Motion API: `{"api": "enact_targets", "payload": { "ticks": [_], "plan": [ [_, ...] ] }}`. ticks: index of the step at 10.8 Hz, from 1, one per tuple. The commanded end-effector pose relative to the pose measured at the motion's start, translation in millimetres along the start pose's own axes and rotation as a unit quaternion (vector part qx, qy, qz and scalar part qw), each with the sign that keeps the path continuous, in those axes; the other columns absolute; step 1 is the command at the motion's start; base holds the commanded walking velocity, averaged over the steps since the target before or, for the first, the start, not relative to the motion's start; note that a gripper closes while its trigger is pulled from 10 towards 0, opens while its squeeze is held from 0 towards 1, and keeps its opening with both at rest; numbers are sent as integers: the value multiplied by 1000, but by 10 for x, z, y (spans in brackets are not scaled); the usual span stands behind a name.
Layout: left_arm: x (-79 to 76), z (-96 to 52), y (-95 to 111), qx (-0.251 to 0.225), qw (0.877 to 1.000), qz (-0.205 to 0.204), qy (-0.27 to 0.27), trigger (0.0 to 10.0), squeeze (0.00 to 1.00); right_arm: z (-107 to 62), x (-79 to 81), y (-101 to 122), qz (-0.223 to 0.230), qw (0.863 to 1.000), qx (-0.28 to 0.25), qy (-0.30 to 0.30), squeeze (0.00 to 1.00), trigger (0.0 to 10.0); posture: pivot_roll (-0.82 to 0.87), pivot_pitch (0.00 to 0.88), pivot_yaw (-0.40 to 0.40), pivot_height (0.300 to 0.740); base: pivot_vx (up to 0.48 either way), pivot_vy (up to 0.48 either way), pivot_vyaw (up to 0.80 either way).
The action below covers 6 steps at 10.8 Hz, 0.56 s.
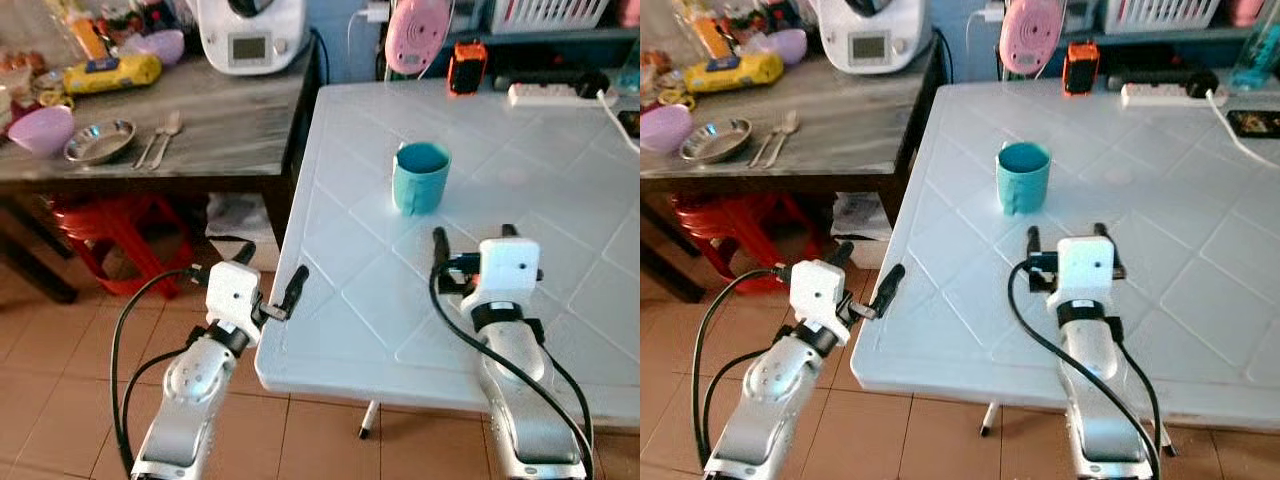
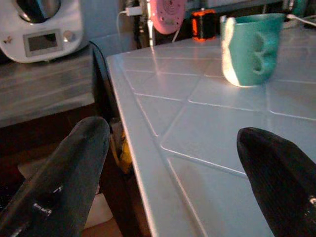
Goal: Setting the table
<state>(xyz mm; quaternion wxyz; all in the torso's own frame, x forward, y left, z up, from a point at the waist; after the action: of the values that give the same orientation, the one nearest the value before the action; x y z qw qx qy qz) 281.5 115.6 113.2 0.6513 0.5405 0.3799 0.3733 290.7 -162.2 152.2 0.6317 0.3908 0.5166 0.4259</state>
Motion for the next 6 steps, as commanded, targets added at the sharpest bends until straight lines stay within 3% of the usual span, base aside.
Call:
{"api": "enact_targets", "payload": {
  "ticks": [1, 3, 4, 6],
  "plan": [
    [17, -58, -51, 10, 1000, -10, -10, 10000, 0, 38, 36, 69, 6, 1000, -12, 7, 0, 10000, -161, 119, 118, 740, 0, 0, 0],
    [5, -109, -65, 16, 999, -15, -26, 10000, 0, 110, 4, 97, 12, 1000, -15, 1, 0, 10000, -157, 131, 123, 740, 0, 0, 0],
    [-12, -147, -87, 25, 998, -21, -46, 10000, 0, 285, 17, 184, 24, 999, -27, 3, 0, 10000, -153, 137, 124, 740, 0, 0, 0],
    [-37, -199, -100, 33, 997, -23, -70, 10000, 0, 459, 120, 243, 51, 998, -25, 19, 0, 10000, -137, 151, 120, 740, 0, 0, 0]
  ]
}}
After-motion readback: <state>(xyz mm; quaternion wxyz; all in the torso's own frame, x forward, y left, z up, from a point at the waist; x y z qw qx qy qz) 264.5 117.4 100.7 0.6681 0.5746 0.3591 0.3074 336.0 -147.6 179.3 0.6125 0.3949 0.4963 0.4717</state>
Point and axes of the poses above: a point about 5 cm out from each wrist's last joint towards the gripper, its own z axis pointing out of the wrist towards the gripper, its own y axis along the axis of the wrist's last joint, x = y × z, the point moved 1 cm from there along z, pointing out of the wrist towards the gripper, and after that the axes turned 10 degrees about -z, right-handed, at the moved point
